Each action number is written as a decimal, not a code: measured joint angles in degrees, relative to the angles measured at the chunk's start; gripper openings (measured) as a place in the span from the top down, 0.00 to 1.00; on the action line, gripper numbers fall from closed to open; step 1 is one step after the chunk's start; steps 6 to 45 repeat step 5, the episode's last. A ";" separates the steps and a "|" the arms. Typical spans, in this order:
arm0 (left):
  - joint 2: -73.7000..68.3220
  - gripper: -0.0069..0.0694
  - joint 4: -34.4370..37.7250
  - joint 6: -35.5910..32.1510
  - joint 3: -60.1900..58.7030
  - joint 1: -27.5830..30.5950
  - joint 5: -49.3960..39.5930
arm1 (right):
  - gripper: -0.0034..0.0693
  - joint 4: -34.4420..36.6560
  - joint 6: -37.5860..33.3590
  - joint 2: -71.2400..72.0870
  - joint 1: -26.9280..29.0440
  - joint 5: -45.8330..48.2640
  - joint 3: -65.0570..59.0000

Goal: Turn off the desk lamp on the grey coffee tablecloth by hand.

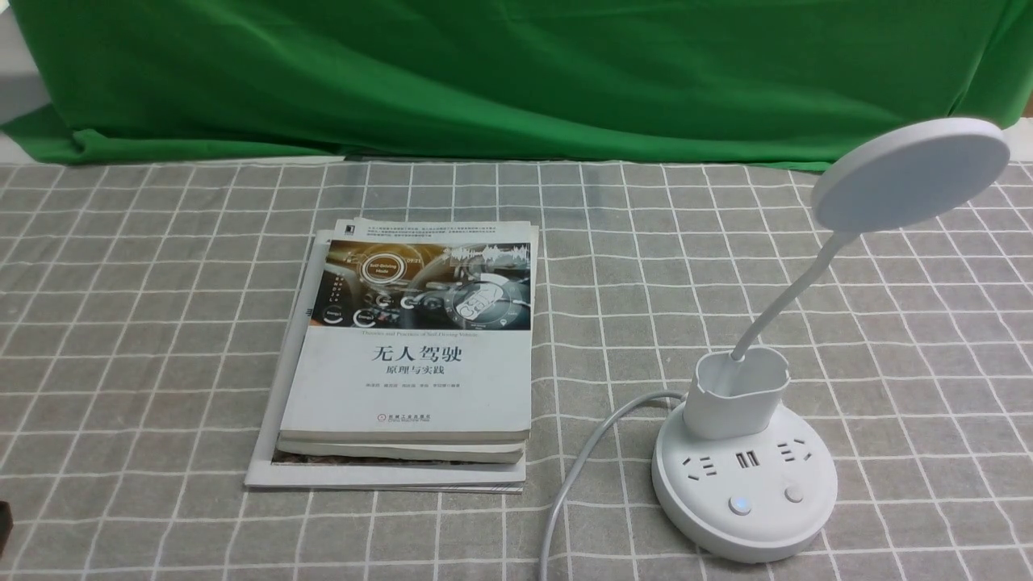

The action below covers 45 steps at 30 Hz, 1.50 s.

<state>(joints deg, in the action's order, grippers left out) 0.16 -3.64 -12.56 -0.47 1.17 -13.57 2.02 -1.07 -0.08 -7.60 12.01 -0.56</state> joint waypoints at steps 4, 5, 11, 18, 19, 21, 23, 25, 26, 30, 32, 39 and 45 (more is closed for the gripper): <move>0.00 0.88 0.00 0.00 0.00 0.00 0.00 | 0.90 0.00 0.00 0.00 0.00 0.00 0.00; 0.00 0.88 0.00 0.00 0.00 0.00 0.00 | 0.90 0.00 0.00 0.00 0.00 0.00 0.00; 0.00 0.88 0.00 0.00 0.00 0.00 0.00 | 0.90 0.00 0.00 0.00 0.00 0.00 0.00; 0.00 0.88 0.00 0.00 0.00 0.00 0.00 | 0.90 0.00 0.00 0.00 0.00 0.00 0.00; 0.00 0.88 0.00 0.00 0.00 0.00 0.00 | 0.90 0.00 0.00 0.00 0.00 0.00 0.00; 0.00 0.88 0.00 0.00 0.00 0.00 0.00 | 0.90 0.00 0.00 0.00 0.00 0.00 0.00; 0.00 0.88 0.00 0.00 0.00 0.00 0.00 | 0.90 0.00 0.00 0.00 0.00 0.00 0.00; 0.00 0.88 0.00 0.00 0.00 0.00 0.00 | 0.90 0.00 0.00 0.00 0.00 0.00 0.00; 0.00 0.88 0.00 0.00 0.00 0.00 0.00 | 0.90 0.00 0.00 0.00 0.00 0.00 0.00; 0.00 0.88 0.00 0.00 0.00 0.00 0.00 | 0.90 0.00 0.00 0.00 0.00 0.00 0.00; 0.00 0.88 0.00 0.00 0.00 0.00 0.00 | 0.90 0.00 0.00 0.00 0.00 0.00 0.00; 0.00 0.88 0.00 0.00 0.00 0.00 0.00 | 0.90 0.00 0.00 0.00 0.00 0.00 0.00; 0.00 0.88 0.00 0.00 0.00 0.00 0.00 | 0.90 0.00 0.00 0.00 0.00 0.00 0.00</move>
